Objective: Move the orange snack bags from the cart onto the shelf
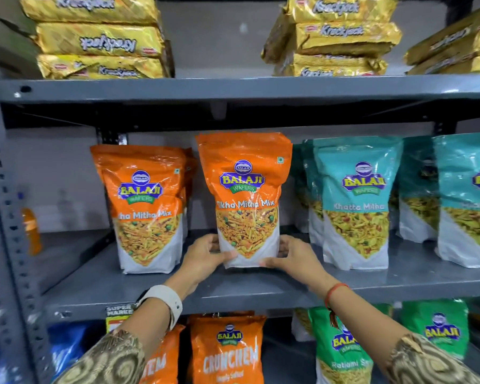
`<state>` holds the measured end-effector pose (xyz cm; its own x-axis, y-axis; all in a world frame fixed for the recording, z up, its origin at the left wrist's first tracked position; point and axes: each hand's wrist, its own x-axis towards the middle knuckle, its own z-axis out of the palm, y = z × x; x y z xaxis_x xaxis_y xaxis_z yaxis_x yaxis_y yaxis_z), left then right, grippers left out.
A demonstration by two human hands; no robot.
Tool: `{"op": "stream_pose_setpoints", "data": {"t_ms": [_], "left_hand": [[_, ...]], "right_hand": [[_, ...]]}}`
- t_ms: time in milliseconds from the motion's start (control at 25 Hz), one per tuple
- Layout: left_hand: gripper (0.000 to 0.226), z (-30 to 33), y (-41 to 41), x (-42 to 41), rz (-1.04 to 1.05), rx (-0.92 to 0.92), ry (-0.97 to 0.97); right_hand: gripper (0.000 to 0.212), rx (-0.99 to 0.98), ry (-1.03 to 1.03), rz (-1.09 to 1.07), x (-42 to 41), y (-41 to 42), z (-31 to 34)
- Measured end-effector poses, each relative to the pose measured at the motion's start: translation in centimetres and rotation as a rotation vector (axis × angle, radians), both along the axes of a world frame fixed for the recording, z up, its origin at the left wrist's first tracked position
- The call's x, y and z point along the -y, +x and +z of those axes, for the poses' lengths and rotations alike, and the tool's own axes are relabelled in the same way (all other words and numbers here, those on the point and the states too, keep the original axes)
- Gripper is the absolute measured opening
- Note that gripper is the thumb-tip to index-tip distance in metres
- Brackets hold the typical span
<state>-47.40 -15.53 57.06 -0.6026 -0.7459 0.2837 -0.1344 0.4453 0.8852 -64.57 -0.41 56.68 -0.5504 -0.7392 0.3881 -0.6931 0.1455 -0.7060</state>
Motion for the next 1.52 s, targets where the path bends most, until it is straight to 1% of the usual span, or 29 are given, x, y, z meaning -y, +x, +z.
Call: {"op": "stream_pose_setpoints", "data": {"t_ms": [80, 240, 600, 1040, 1280, 1360, 1520], "left_hand": [[0.04, -0.5, 0.4, 0.7, 0.046, 0.028, -0.003], [0.052, -1.3, 0.2, 1.4, 0.08, 0.055, -0.002], [0.051, -1.5, -1.3, 0.7, 0.095, 0.017, 0.018], [0.055, -1.5, -1.1, -0.2, 0.107, -0.009, 0.025], [0.057, -1.6, -1.0, -0.7, 0.104, -0.011, 0.024], [0.057, -1.5, -0.9, -0.9, 0.096, -0.022, 0.023], [0.055, -1.9, -0.7, -1.3, 0.098, -0.037, 0.019]], "right_hand": [[0.064, 0.028, 0.027, 0.028, 1.2, 0.1, -0.1], [0.071, 0.075, 0.063, 0.061, 2.6, -0.4, -0.6], [0.058, 0.165, 0.008, 0.007, 2.8, -1.4, -1.3], [0.06, 0.248, -0.007, 0.059, 2.8, -1.6, -1.6], [0.061, 0.247, -0.01, 0.068, 2.8, -1.6, -1.6], [0.068, 0.25, -0.016, 0.071, 2.7, -1.5, -1.6], [0.109, 0.211, -0.032, 0.061, 2.2, -1.1, -1.5]]}}
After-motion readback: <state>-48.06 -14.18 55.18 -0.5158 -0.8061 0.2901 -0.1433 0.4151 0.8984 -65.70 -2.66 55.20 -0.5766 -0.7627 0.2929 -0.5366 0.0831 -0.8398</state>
